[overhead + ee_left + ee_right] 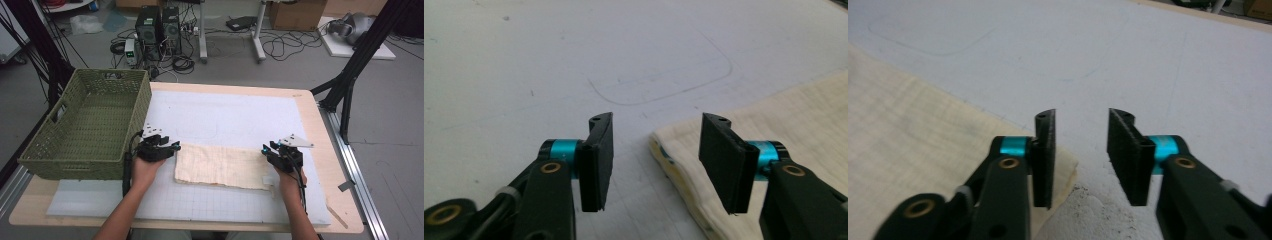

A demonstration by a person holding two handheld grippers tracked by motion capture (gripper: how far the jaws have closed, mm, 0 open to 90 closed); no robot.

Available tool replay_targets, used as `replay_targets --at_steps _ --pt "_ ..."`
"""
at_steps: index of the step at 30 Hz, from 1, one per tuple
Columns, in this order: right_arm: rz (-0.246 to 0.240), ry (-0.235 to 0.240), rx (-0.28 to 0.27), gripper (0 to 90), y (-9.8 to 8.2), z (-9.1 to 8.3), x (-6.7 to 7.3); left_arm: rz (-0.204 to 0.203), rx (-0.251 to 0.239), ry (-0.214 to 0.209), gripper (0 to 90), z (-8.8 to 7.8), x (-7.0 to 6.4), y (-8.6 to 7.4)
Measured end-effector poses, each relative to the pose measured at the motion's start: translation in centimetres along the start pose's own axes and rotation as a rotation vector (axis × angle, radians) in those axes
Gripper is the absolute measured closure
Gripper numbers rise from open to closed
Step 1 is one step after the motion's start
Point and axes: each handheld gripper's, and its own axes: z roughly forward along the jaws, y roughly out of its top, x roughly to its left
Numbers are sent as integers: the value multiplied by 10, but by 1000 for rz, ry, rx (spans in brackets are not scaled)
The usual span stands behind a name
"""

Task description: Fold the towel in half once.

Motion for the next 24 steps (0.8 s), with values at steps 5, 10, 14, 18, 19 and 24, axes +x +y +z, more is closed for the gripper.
replay_targets --at_steps 5,10,14,18,19,24 --pt "2 9 -37 440 -6 -19 -1 -23 -67 -115 424 -16 -6 -4" --pt "-11 43 -38 325 -12 -38 -3 -36 -147 -157 290 -28 -10 -13" --pt "-24 84 -45 242 -16 -51 -3 -17 -178 -184 240 -34 -12 -19" --pt "-39 108 -67 217 -23 -63 -1 9 -182 -189 220 -36 -17 -23" --pt "-48 104 -57 216 -24 -64 -2 11 -184 -190 220 -37 -19 -23" --pt "-5 121 -63 148 -30 -64 -6 44 -185 -191 220 -38 -24 -25"
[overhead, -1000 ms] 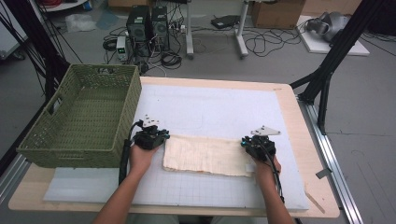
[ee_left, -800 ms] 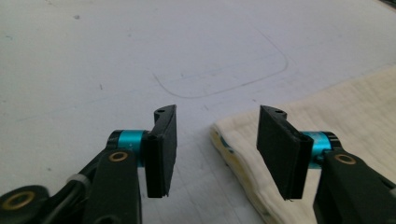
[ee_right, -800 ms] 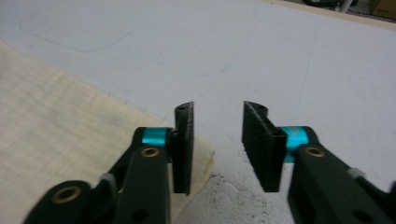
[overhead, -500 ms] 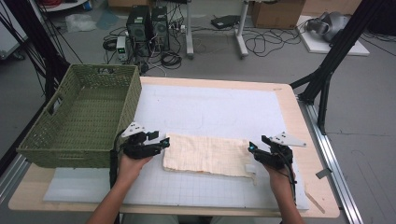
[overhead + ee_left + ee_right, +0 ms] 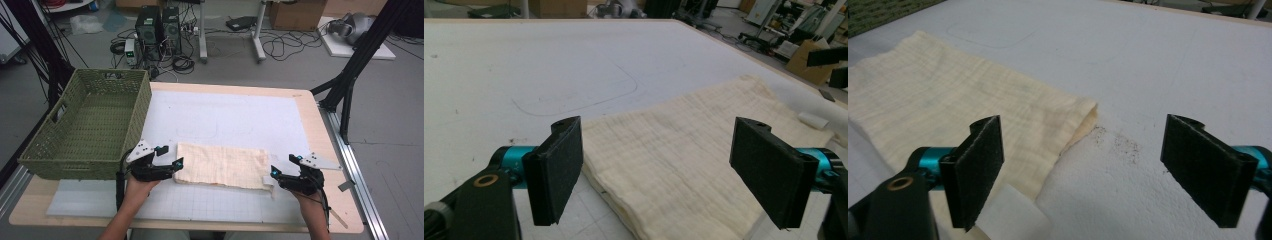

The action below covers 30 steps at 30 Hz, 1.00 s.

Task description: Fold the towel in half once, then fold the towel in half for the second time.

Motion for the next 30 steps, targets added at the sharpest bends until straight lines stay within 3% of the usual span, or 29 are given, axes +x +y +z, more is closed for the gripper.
replay_targets --at_steps 4,11,24,30 --pt "-20 -17 -26 116 3 0 2 12 12 13 223 -1 3 -2" --pt "-46 -41 -5 106 1 4 2 -15 -2 31 226 -3 7 -2" --pt "-52 -50 19 106 0 3 0 -15 10 17 227 0 9 -3" --pt "-56 -59 2 106 2 0 0 -15 10 18 229 -1 9 -3"
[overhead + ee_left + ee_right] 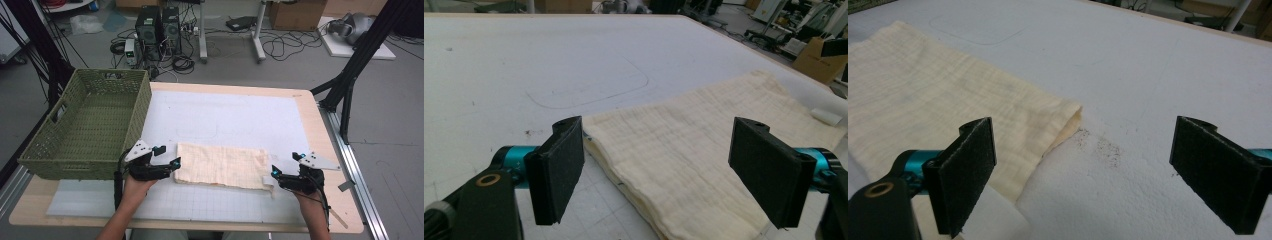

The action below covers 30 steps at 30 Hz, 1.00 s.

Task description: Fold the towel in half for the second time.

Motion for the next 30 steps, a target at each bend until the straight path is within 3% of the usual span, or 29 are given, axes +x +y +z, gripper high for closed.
replay_targets --at_steps 13,17,25,27,30 --pt "-5 8 4 106 1 1 0 -32 -24 19 252 4 6 6" --pt "8 10 2 106 0 2 -3 -78 -34 30 284 11 12 14" --pt "47 19 51 107 8 15 -12 -43 53 45 294 35 26 34" --pt "57 32 67 111 13 21 -13 -25 74 44 363 42 29 37" --pt "72 60 104 162 20 34 -15 -24 117 65 374 53 34 36"
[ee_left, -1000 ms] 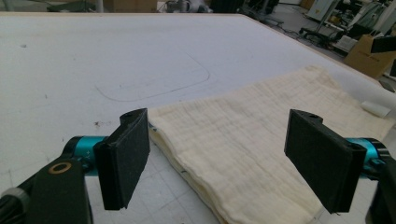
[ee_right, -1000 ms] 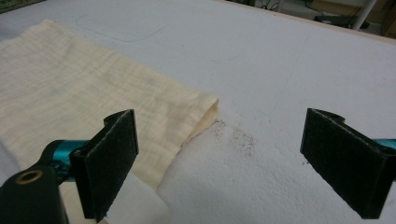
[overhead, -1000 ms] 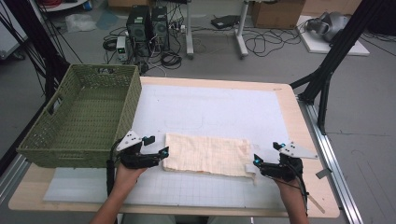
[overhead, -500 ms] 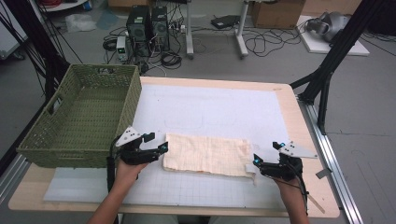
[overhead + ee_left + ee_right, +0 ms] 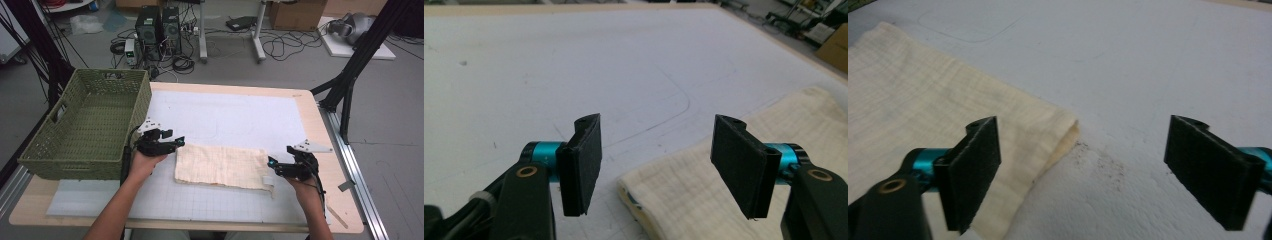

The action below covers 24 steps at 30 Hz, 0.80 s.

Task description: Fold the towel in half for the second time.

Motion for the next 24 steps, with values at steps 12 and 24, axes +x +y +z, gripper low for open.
replay_targets --at_steps 12,24 --pt "-65 42 155 457 22 57 2 59 144 55 407 26 2 -10" --pt "-90 97 230 647 16 66 2 127 207 16 815 24 2 -12"
